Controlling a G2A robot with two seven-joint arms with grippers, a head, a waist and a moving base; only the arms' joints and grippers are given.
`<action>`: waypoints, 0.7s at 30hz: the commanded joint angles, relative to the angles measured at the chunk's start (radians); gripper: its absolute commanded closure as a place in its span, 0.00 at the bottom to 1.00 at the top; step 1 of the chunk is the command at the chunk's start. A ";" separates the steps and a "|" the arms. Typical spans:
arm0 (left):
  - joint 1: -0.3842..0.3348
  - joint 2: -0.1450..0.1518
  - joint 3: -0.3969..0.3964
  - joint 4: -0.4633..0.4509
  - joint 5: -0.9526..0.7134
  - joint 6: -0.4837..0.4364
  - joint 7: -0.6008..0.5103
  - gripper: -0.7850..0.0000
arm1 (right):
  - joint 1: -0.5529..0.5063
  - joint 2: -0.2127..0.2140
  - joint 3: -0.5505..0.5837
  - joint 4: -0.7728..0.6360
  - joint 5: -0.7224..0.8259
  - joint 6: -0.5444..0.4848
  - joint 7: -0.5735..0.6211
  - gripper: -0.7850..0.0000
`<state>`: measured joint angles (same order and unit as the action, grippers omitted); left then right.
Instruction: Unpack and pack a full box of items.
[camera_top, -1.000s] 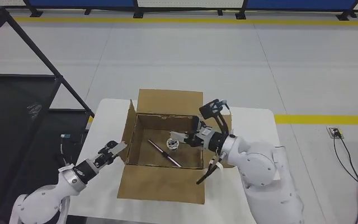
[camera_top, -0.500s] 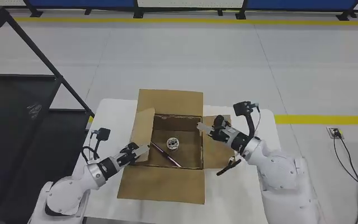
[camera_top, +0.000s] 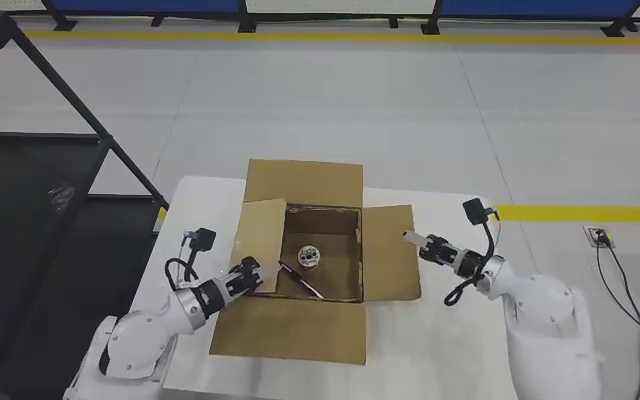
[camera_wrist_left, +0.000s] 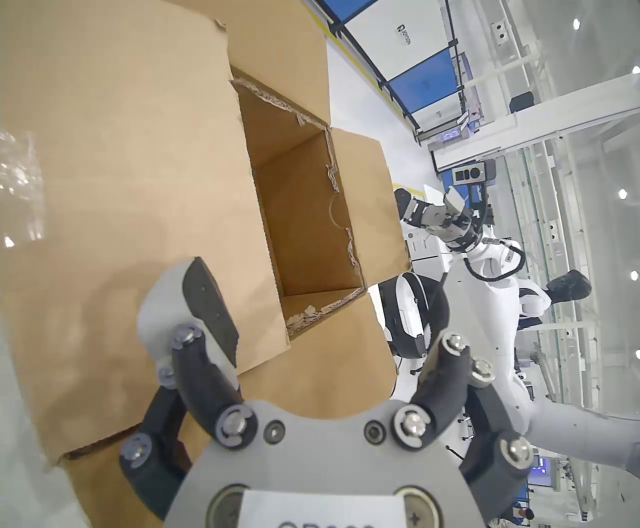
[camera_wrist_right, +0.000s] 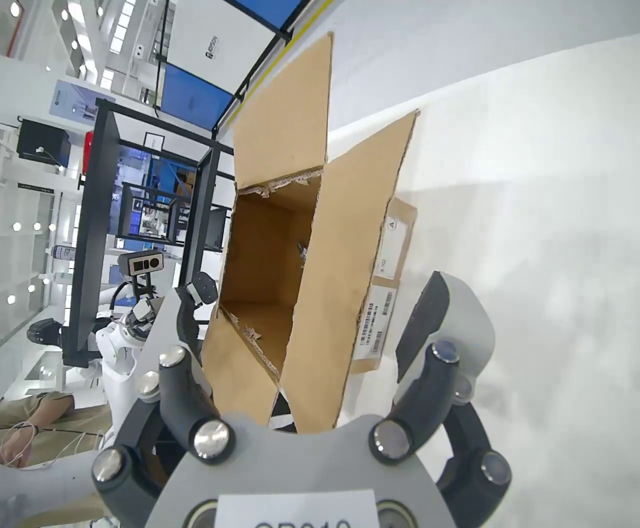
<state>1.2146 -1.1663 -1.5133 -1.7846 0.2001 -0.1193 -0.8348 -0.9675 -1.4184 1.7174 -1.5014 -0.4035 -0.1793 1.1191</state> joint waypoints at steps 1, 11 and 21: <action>-0.003 0.001 0.006 0.003 0.002 0.002 0.004 0.00 | 0.025 0.004 -0.014 0.030 0.040 -0.021 0.039 0.00; -0.008 0.007 0.016 0.014 -0.009 0.010 0.027 0.00 | 0.117 0.016 -0.099 0.091 0.350 -0.138 0.156 0.00; -0.011 0.014 0.015 0.030 -0.022 0.024 0.046 0.00 | 0.265 -0.007 -0.386 0.185 0.240 -0.113 0.053 0.00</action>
<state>1.2043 -1.1536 -1.4983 -1.7576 0.1776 -0.0973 -0.7890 -0.7185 -1.4223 1.3654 -1.3319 -0.1424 -0.2964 1.1851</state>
